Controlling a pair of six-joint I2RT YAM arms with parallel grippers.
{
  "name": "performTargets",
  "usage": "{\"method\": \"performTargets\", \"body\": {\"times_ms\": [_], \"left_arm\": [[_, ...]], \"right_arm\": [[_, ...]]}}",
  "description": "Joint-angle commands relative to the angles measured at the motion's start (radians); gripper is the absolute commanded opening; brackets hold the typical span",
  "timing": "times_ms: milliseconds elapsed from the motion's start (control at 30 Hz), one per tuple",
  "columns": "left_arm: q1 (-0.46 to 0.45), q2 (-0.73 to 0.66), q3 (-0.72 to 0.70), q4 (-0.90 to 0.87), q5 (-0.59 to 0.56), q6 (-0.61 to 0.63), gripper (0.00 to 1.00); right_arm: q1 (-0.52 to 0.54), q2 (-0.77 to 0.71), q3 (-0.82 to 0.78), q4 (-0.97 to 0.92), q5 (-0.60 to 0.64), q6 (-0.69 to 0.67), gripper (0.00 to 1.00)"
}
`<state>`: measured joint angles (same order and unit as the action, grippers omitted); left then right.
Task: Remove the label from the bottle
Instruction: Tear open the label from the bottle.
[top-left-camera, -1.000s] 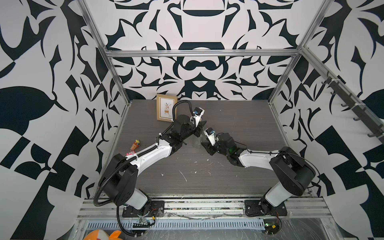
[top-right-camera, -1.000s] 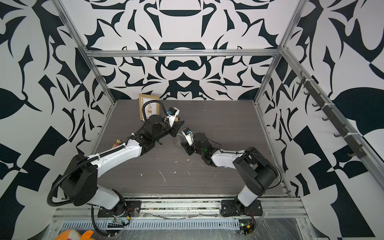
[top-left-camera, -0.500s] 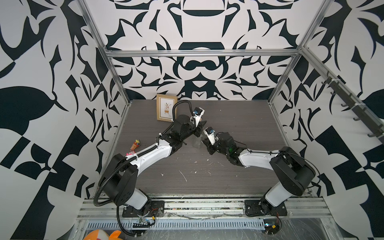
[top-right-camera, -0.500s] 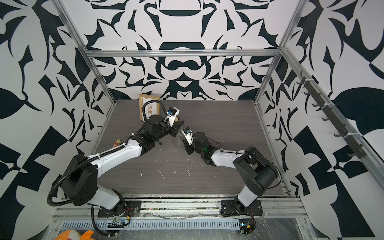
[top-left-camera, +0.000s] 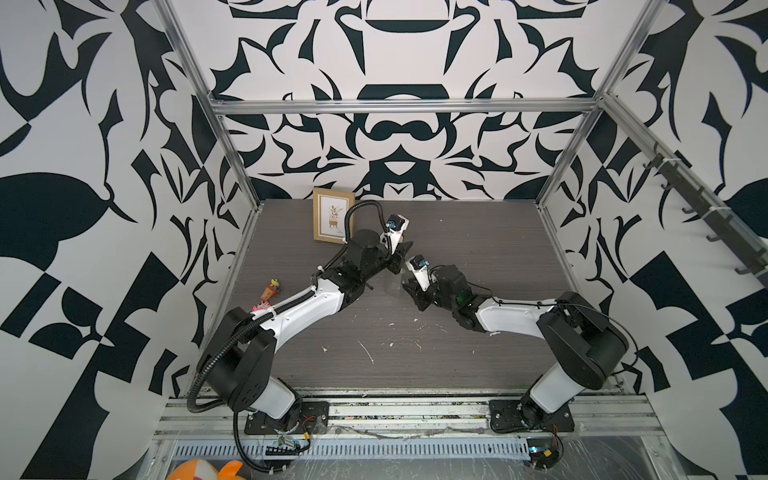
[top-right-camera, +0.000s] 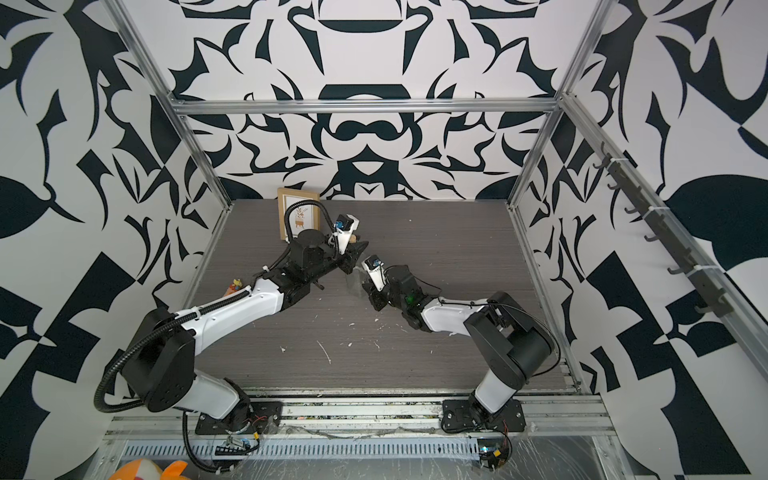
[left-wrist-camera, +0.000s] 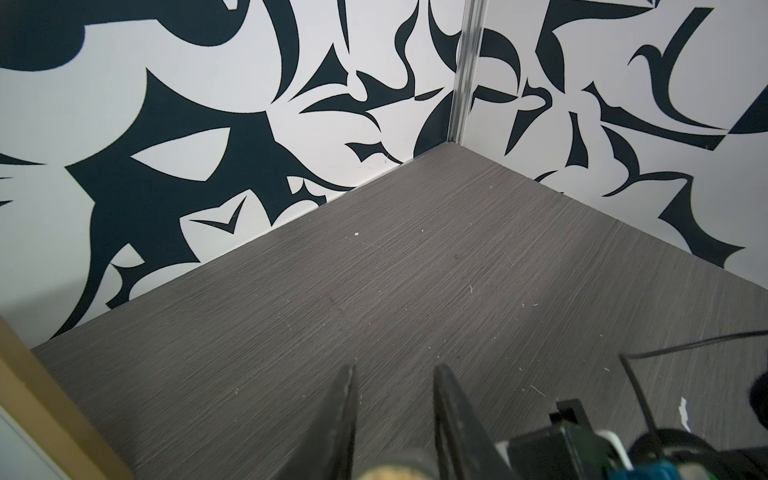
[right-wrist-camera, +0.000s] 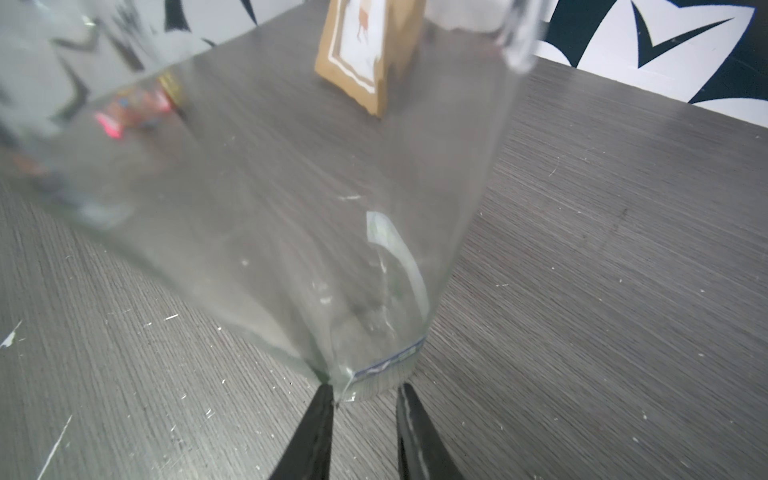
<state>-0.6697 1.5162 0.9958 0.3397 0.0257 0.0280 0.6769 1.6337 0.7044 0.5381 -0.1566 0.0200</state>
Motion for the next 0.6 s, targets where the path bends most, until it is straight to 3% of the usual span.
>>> {"method": "performTargets", "body": {"times_ms": [0, 233, 567], "left_arm": [[0.003, 0.058, -0.053, -0.175, -0.017, 0.033, 0.00], [0.004, 0.058, -0.051, -0.182, -0.017, 0.038, 0.00], [0.003, 0.058, -0.044, -0.189, -0.012, 0.053, 0.00]], "right_arm": [[0.006, -0.002, 0.035, 0.011, -0.022, 0.006, 0.31], [0.005, 0.009, 0.048, -0.001, -0.016, 0.010, 0.31], [0.006, 0.017, 0.054, 0.000, 0.011, 0.015, 0.11]]}}
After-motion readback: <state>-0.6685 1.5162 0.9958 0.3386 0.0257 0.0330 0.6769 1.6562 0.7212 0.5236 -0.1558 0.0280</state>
